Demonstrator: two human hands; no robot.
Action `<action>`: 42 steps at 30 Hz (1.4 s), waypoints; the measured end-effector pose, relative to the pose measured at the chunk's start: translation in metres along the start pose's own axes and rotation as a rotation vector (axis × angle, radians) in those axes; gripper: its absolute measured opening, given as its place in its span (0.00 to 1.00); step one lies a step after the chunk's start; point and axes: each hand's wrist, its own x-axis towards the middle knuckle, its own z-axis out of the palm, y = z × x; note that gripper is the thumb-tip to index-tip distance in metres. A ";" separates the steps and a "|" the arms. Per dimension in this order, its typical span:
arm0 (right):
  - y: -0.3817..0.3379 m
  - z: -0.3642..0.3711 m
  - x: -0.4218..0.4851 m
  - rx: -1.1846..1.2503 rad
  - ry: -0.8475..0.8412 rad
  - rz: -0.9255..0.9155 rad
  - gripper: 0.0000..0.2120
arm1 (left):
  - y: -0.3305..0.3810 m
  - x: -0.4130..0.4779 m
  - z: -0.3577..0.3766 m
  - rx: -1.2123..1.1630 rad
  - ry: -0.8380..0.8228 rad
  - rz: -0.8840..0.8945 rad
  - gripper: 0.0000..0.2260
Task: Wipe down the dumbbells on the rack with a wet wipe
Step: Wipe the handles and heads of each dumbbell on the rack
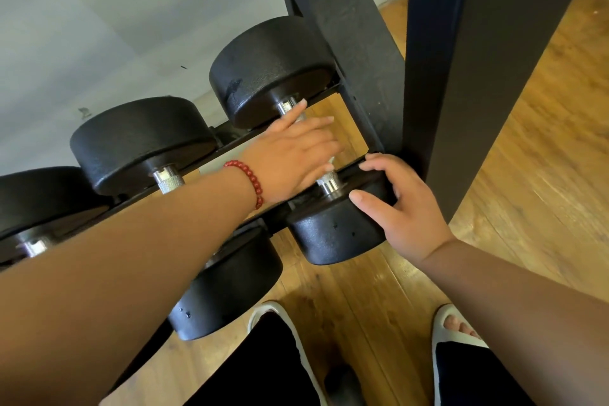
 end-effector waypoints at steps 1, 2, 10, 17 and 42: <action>-0.001 0.000 0.000 -0.029 0.000 -0.012 0.20 | 0.007 -0.001 0.003 -0.016 -0.003 0.021 0.19; -0.001 0.000 0.000 -0.056 0.000 -0.025 0.21 | 0.013 -0.003 0.006 -0.040 -0.006 0.069 0.18; -0.002 -0.002 0.000 -0.200 -0.010 -0.104 0.29 | 0.016 0.001 0.003 -0.031 0.025 -0.066 0.17; 0.002 -0.002 0.001 -0.157 -0.003 -0.089 0.28 | 0.005 -0.001 0.001 -0.041 0.014 -0.056 0.19; 0.000 0.000 0.002 -0.100 0.004 -0.092 0.24 | -0.003 0.008 -0.007 -0.017 -0.046 0.040 0.18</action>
